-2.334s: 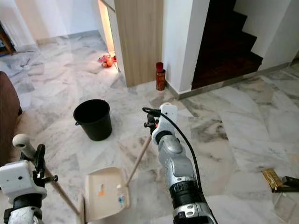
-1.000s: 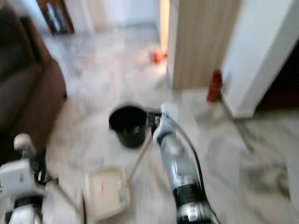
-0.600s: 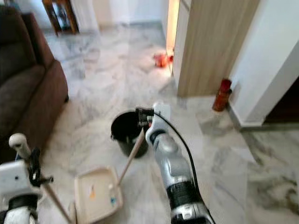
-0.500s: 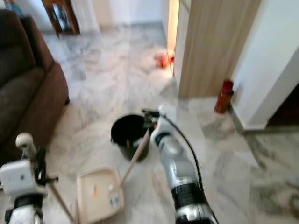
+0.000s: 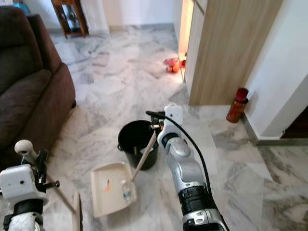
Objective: Sweep floor
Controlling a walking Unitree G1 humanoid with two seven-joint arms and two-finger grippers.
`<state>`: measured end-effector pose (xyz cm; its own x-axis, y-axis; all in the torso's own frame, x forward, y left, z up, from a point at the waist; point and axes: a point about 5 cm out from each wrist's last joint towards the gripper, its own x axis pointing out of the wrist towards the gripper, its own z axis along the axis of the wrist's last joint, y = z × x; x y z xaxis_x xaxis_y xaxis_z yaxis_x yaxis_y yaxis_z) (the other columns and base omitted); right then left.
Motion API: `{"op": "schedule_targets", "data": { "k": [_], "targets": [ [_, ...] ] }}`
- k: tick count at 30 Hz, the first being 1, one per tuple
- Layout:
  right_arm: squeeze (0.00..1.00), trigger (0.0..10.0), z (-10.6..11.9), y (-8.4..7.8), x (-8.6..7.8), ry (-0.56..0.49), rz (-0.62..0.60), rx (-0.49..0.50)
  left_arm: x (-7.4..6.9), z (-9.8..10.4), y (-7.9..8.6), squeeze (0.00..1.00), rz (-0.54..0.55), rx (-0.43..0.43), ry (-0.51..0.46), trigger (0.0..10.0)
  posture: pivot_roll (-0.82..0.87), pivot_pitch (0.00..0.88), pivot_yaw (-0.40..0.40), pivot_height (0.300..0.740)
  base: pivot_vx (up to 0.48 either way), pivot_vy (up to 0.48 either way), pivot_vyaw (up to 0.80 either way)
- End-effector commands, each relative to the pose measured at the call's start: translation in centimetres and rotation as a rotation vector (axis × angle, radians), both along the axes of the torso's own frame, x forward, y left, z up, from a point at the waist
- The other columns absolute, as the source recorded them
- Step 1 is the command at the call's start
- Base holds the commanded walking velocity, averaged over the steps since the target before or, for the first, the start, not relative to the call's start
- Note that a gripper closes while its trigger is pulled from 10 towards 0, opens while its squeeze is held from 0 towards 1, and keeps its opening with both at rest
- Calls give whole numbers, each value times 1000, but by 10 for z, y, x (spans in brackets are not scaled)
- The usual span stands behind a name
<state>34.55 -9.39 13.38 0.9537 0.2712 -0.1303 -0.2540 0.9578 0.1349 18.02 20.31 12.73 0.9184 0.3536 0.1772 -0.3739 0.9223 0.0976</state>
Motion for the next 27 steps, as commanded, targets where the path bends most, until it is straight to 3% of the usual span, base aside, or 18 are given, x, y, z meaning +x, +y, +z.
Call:
{"op": "schedule_targets", "data": {
  "k": [1,9,20,26,27],
  "targets": [
    [0,10000,21,-3,1,-87,-17,5,0,6,1,0,-2,30,-32,10000,-25,52,69,740,0,0,0],
    [0,10000,52,-28,-2,-160,-97,-25,0,6,1,0,-8,35,-29,10000,-33,61,71,740,0,0,0],
    [0,10000,71,-57,-13,-163,-122,-117,3,6,1,0,-19,34,-27,10000,-61,62,79,740,0,0,0],
    [0,10000,89,-57,-8,-190,-159,-17,5,7,2,0,-23,36,-31,10000,-59,63,82,740,0,0,0],
    [0,10000,98,-51,-6,-215,-153,47,5,8,2,0,-23,38,-35,10000,-52,62,83,740,0,0,0]
  ]
}}
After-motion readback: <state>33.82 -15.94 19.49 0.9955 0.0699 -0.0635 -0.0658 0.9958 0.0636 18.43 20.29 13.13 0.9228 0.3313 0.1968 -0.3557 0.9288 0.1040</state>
